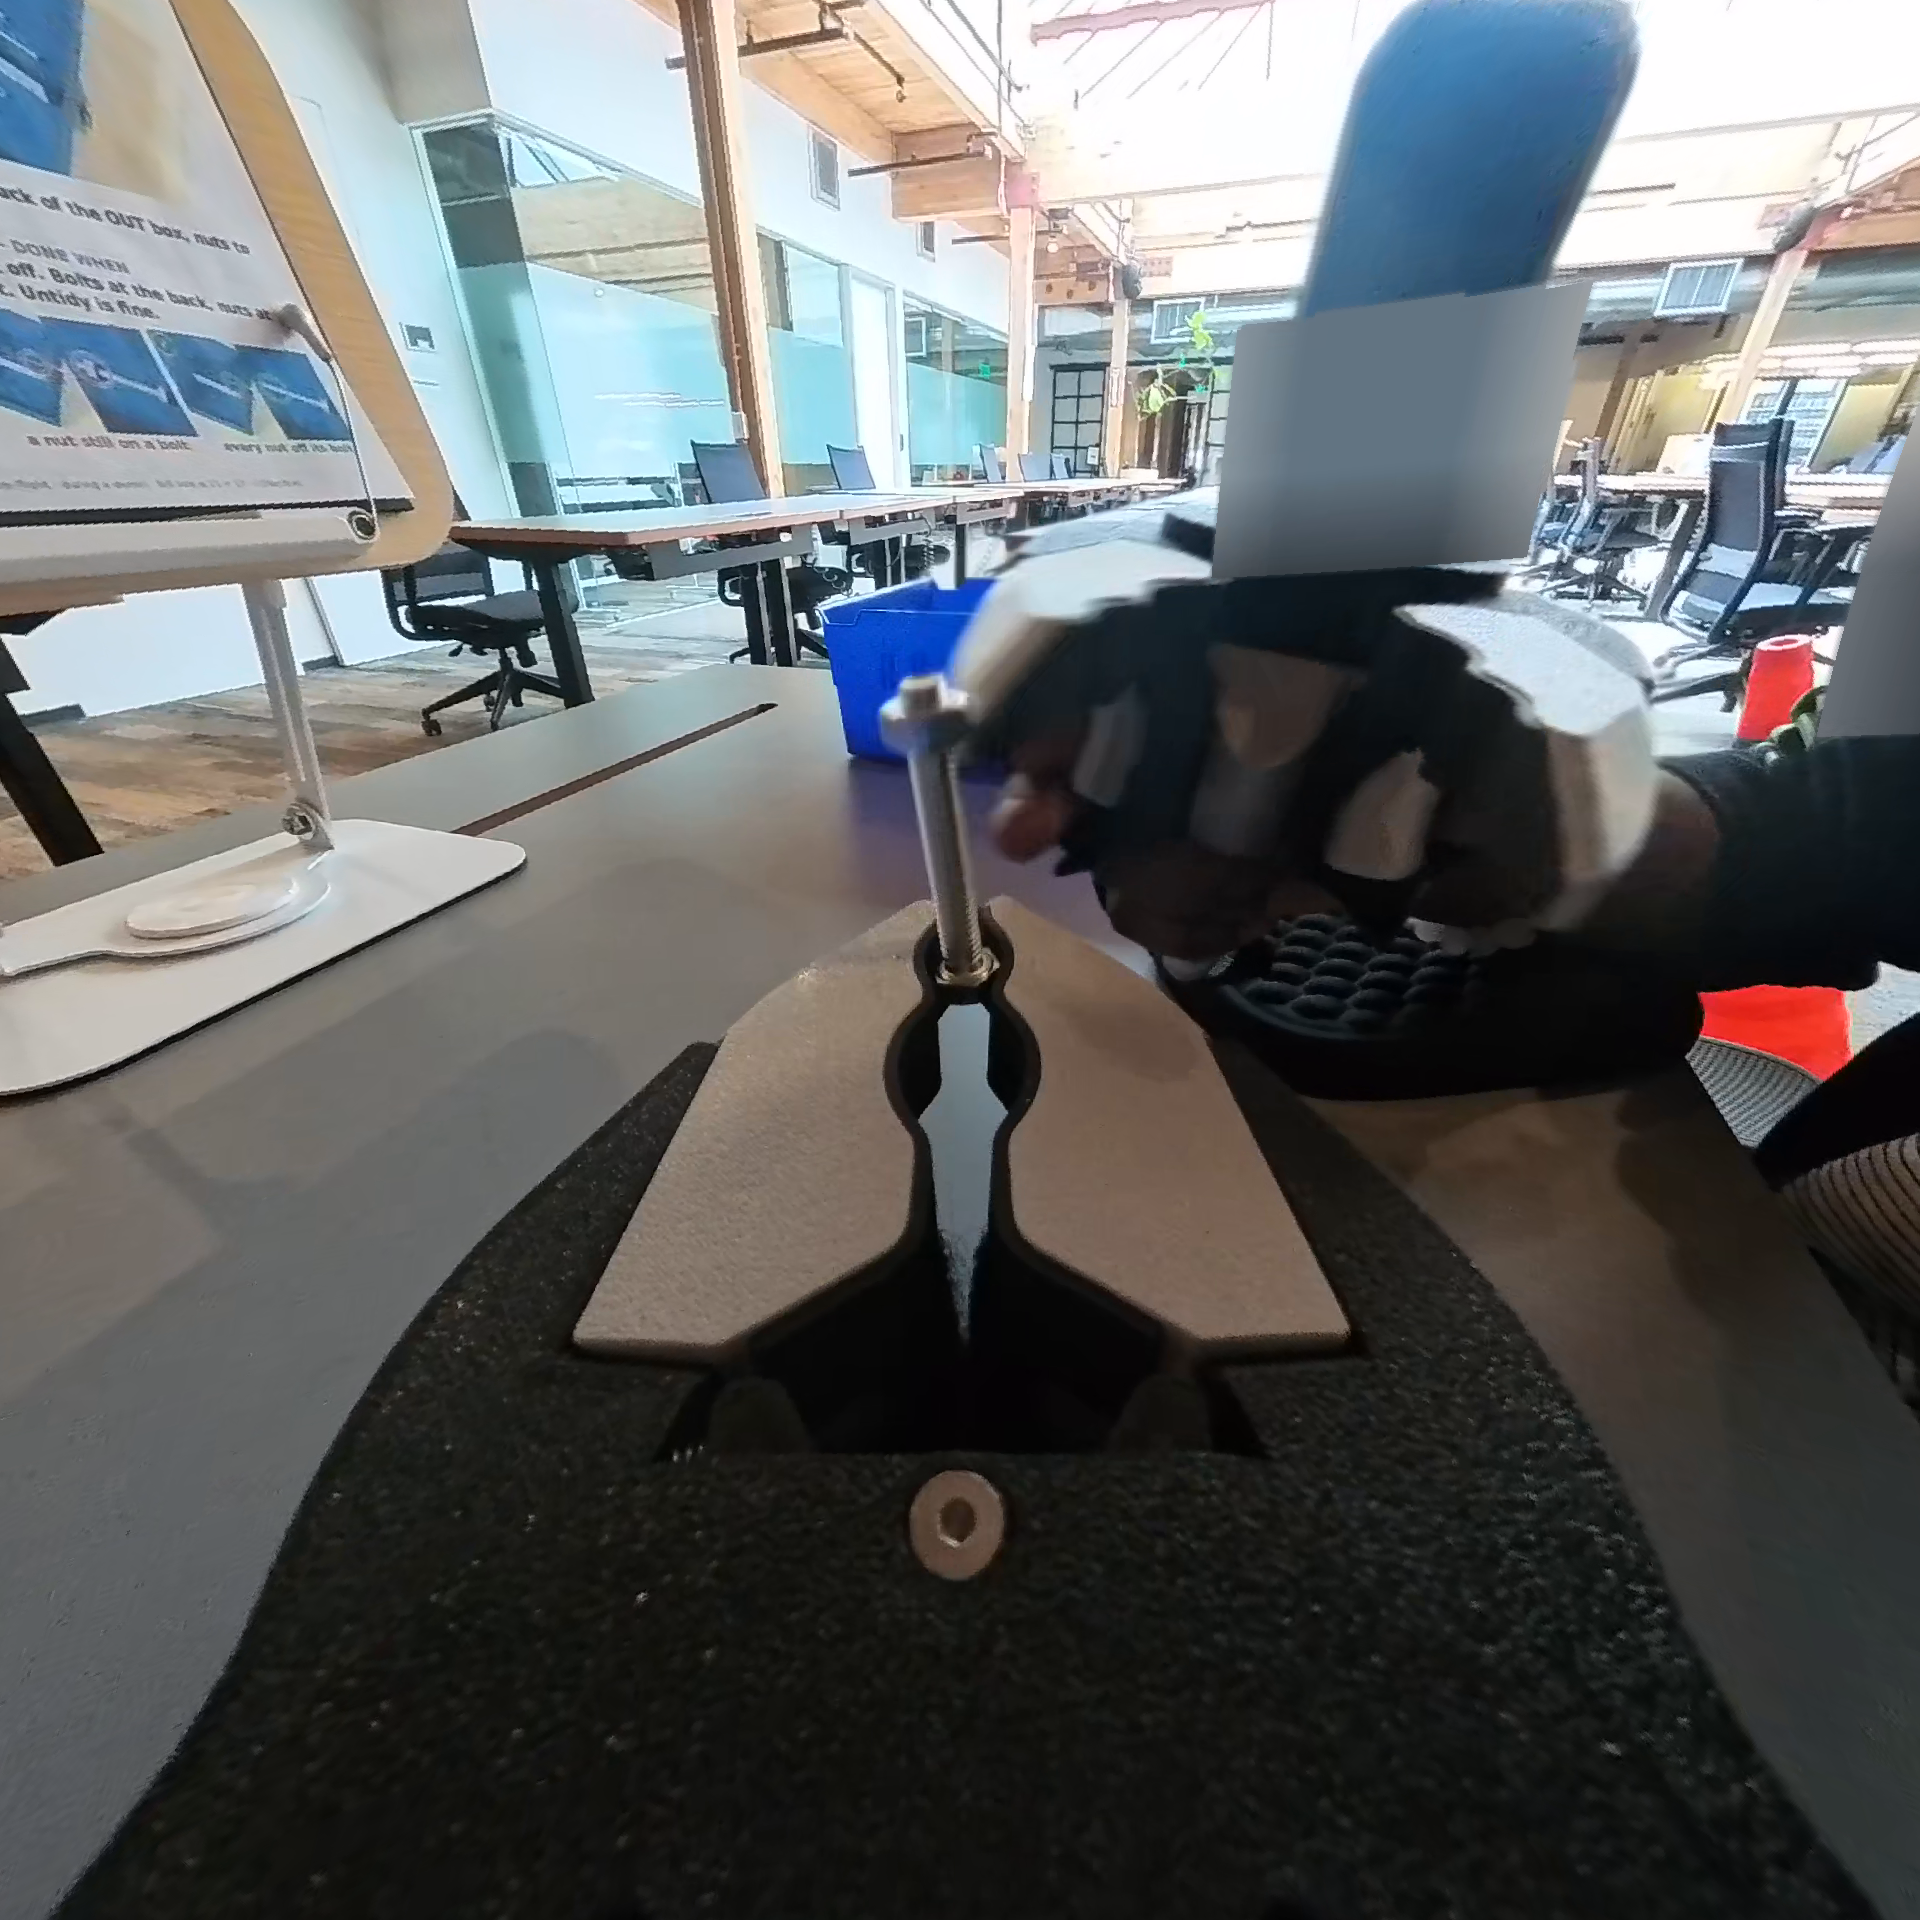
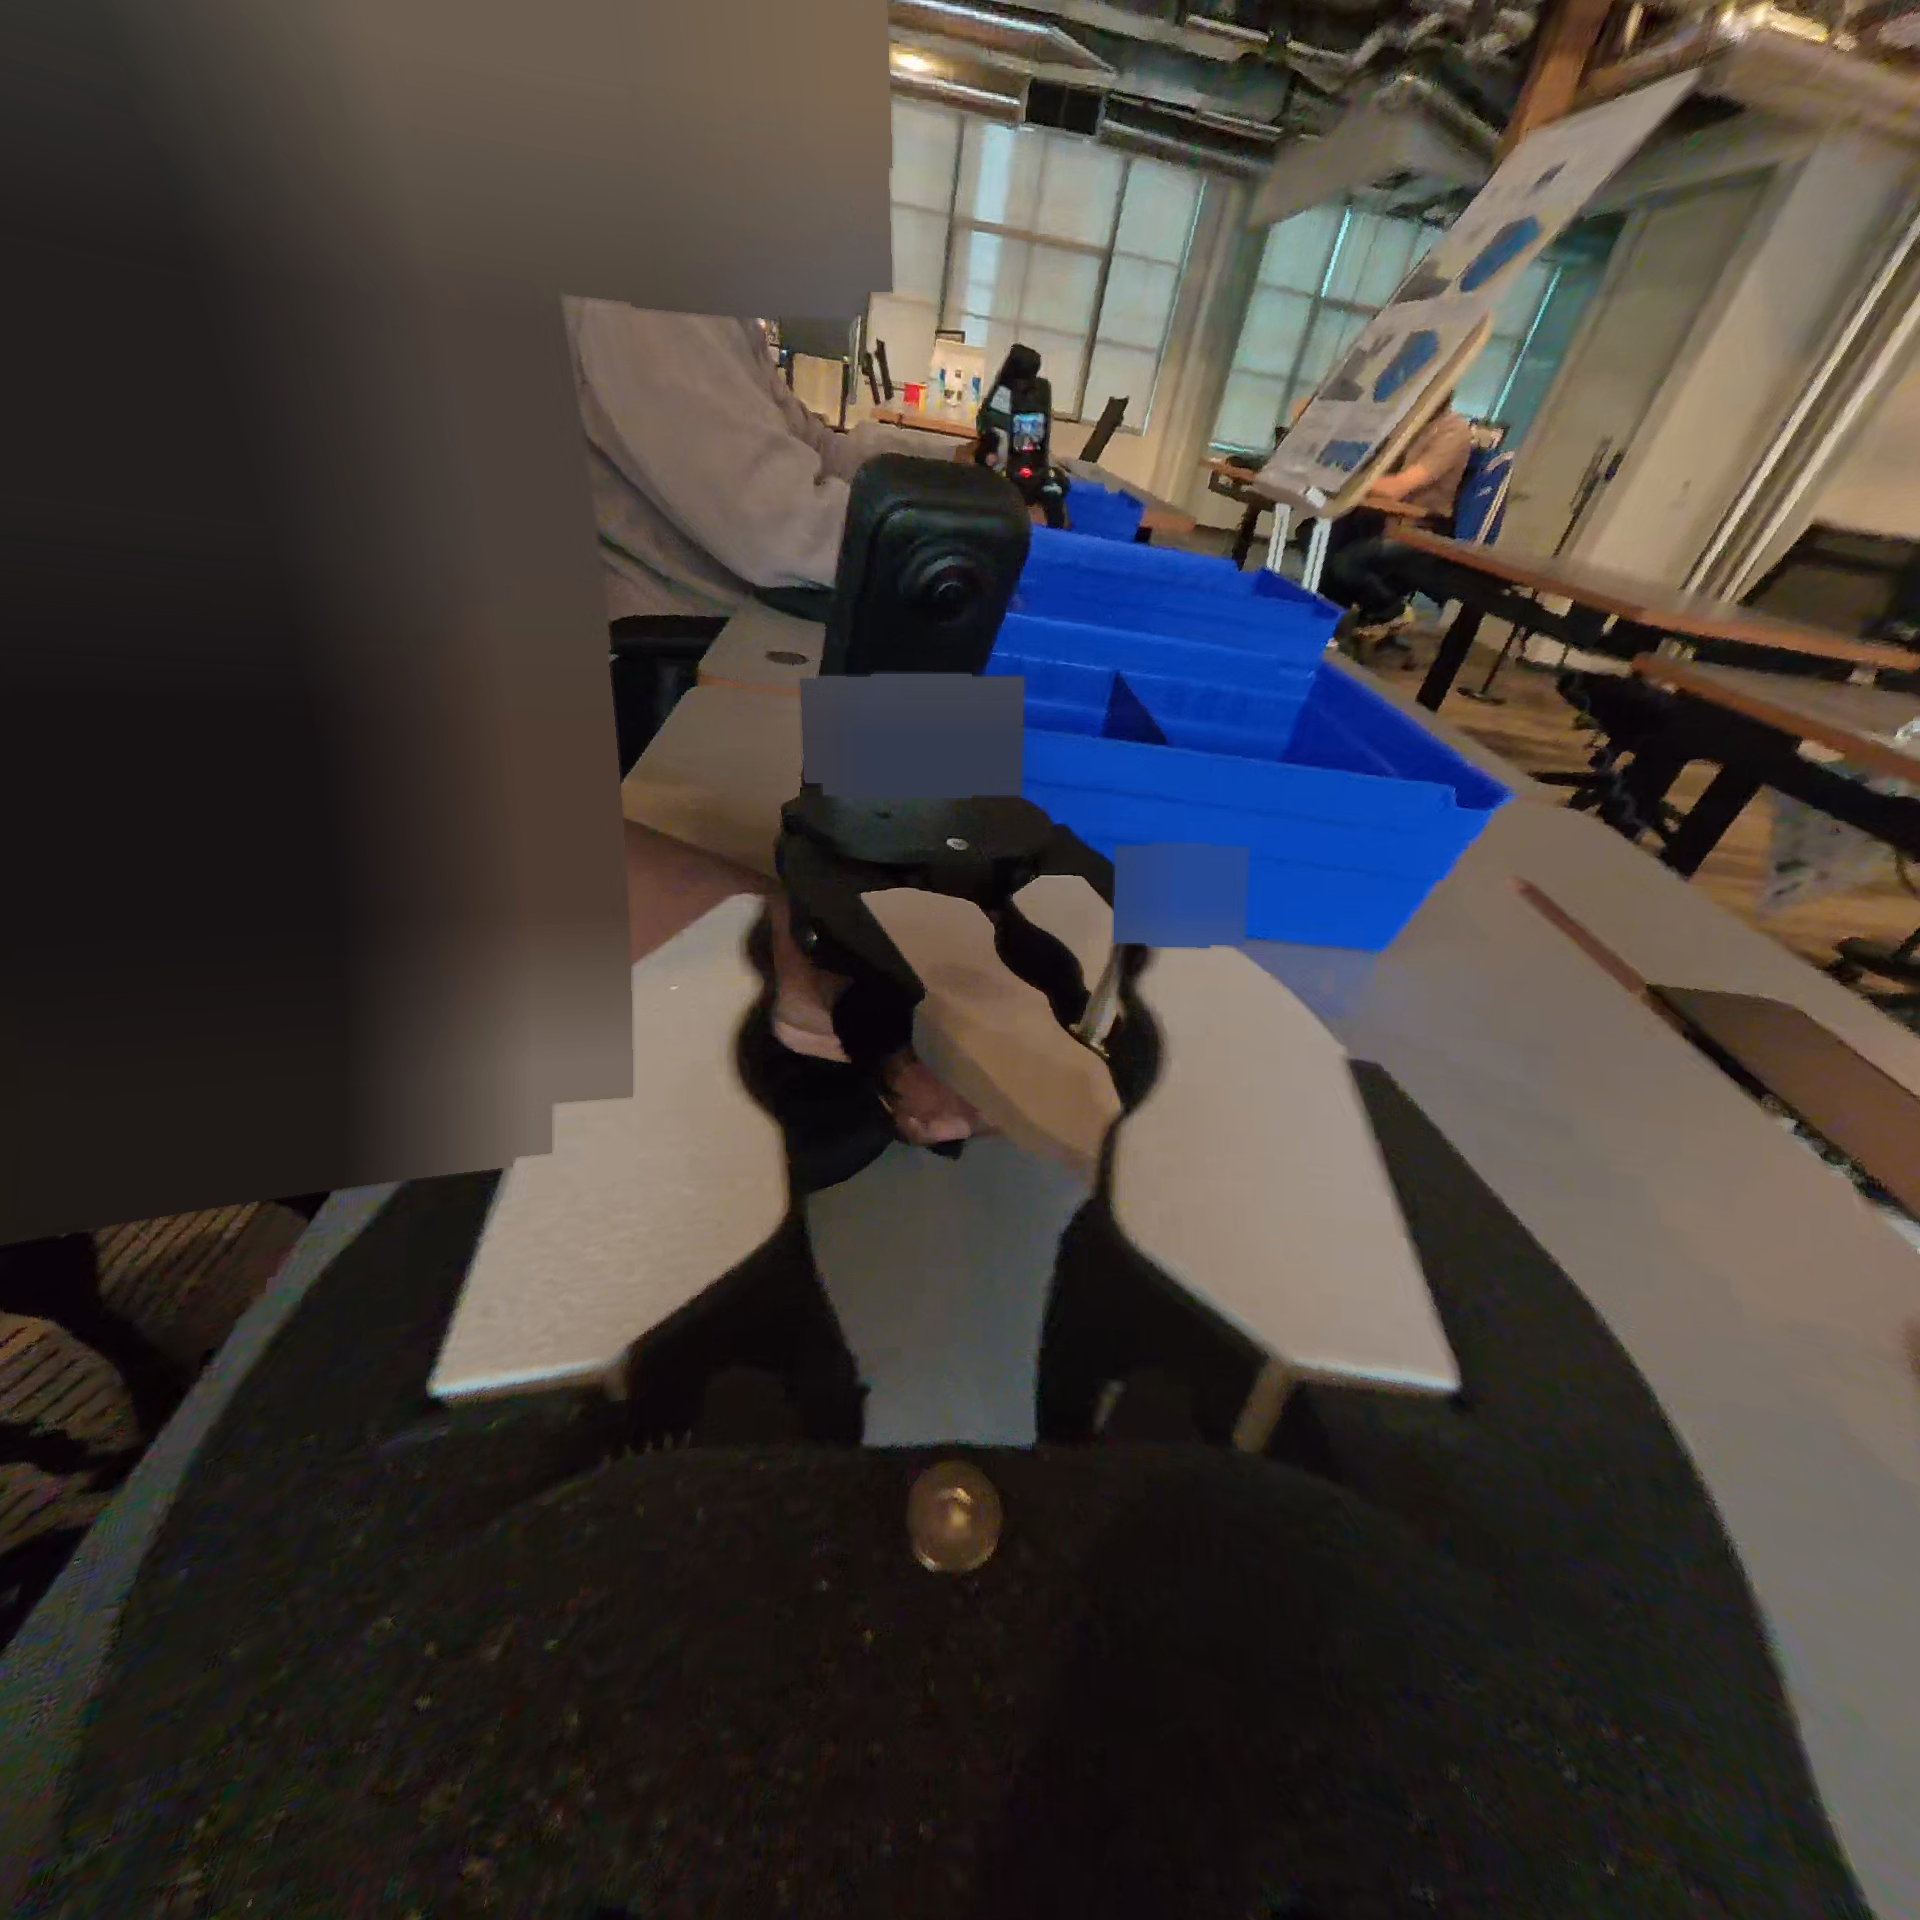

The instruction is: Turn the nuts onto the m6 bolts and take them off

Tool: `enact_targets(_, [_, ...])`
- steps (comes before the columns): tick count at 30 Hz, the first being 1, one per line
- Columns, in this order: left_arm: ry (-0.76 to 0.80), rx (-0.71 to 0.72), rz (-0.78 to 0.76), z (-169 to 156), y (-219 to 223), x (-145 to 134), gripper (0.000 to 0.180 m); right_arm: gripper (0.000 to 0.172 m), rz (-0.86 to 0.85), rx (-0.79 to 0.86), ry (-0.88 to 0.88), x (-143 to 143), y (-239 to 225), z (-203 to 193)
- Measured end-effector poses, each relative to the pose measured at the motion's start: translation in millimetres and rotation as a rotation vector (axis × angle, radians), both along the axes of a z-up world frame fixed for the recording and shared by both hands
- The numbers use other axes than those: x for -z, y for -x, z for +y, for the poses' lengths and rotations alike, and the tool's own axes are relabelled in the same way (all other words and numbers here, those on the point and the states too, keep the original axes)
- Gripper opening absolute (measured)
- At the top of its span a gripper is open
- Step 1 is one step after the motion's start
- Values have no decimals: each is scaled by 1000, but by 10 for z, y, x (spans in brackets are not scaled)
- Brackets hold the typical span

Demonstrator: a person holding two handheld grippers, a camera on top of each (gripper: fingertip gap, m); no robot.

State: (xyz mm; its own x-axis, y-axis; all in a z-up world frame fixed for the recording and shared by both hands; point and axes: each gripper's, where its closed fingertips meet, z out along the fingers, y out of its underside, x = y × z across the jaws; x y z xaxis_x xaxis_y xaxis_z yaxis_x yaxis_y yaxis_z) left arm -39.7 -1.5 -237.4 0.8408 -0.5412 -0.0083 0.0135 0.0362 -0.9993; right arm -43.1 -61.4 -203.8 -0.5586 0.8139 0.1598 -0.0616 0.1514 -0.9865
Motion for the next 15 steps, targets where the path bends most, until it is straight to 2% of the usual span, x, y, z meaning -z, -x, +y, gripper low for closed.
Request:
enact_targets(1, [0,-2,-2,1,5,-2,3,43,28,-18,-13,-24,-39,-19])
enact_targets(3, [3,-2,-3,3,4,2,3,40,55,-1,4,-78,-46,12])
enact_targets(6, [5,0,5,7,-5,9,3,72,36,45,37,-79,21,89])
enact_targets(7, [5,0,5,7,-5,9,3,76,19,35,40,-58,27,75])
enact_targets(9, [5,-1,3,7,-2,8,3,71,8,16,25,-35,13,37])
enact_targets(11, [4,-2,1,6,2,5,3,38,46,-17,2,-71,-55,-4])
enact_targets(12, [4,-1,1,5,0,5,3,36,67,-6,12,-107,-61,13])
enact_targets(13, [4,2,3,4,-4,7,3,41,73,12,22,-125,-49,44])
enact_targets(15, [5,10,11,0,-20,14,3,64,48,41,43,-109,1,95])
